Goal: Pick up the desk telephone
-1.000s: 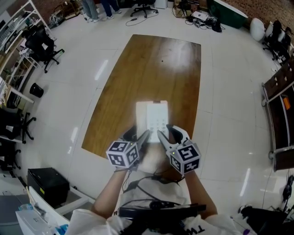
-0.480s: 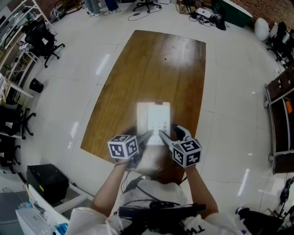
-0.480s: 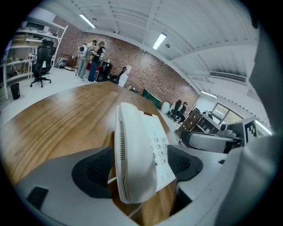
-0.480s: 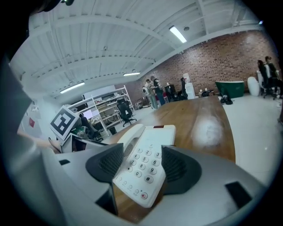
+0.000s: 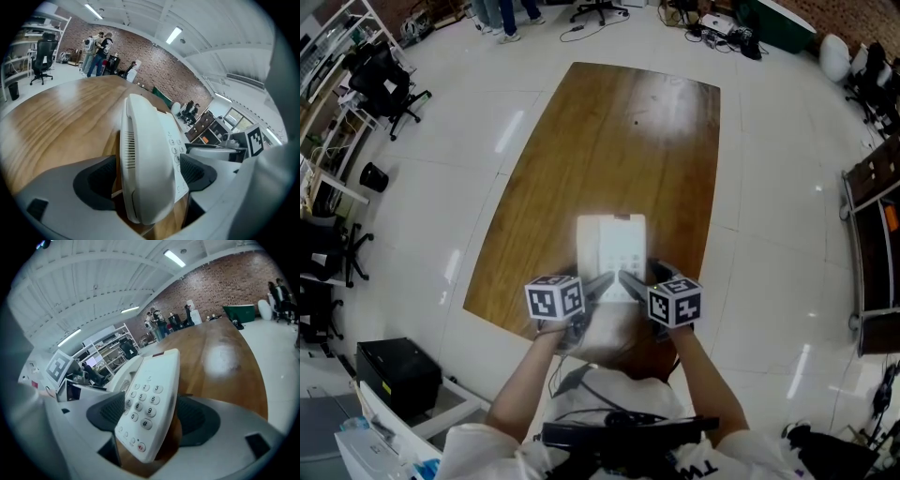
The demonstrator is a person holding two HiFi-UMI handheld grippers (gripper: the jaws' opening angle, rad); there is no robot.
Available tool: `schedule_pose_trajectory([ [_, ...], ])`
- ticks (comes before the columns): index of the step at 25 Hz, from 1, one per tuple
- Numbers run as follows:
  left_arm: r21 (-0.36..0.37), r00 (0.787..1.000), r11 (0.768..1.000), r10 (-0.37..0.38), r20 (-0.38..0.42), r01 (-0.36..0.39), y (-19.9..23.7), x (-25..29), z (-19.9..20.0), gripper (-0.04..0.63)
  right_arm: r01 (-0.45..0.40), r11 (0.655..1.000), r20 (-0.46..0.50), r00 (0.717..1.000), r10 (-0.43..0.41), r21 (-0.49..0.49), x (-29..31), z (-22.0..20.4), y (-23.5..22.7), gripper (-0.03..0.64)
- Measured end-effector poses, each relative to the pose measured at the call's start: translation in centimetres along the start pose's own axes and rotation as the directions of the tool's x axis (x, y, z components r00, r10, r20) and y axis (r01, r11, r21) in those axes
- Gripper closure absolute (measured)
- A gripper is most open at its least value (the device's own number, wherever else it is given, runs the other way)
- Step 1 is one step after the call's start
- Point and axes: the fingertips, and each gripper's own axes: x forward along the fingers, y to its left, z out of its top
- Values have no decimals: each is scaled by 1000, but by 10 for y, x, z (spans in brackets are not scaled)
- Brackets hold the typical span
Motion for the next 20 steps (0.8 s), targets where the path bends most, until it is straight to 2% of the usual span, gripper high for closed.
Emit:
schedule_pose_trajectory([
  [6,30,999,999,17,-49,-16,1,6,-2,170,19,999,-46,999,-18,28,15,-10,-9,259],
  [10,60,996,998,29,-84,-24,1,10,-3,172,22,1000,-78,997,-22,10,22,-15,-6,267],
  [14,67,996,998,26,-82,-21,3,11,-6,175,6,1000,-89,996,-6,2,22,-13,-5,272],
  [15,67,997,998,19,-78,-14,1,12,-6,181,5,1000,-89,996,-5,-2,23,-12,-5,273],
  [16,64,997,998,10,-74,-5,0,12,-5,228,5,1000,-88,996,-5,-5,23,-12,-5,273],
  [20,57,998,998,7,-55,-3,-1,15,-4,235,5,1000,-81,997,-6,-4,24,-11,-9,279],
])
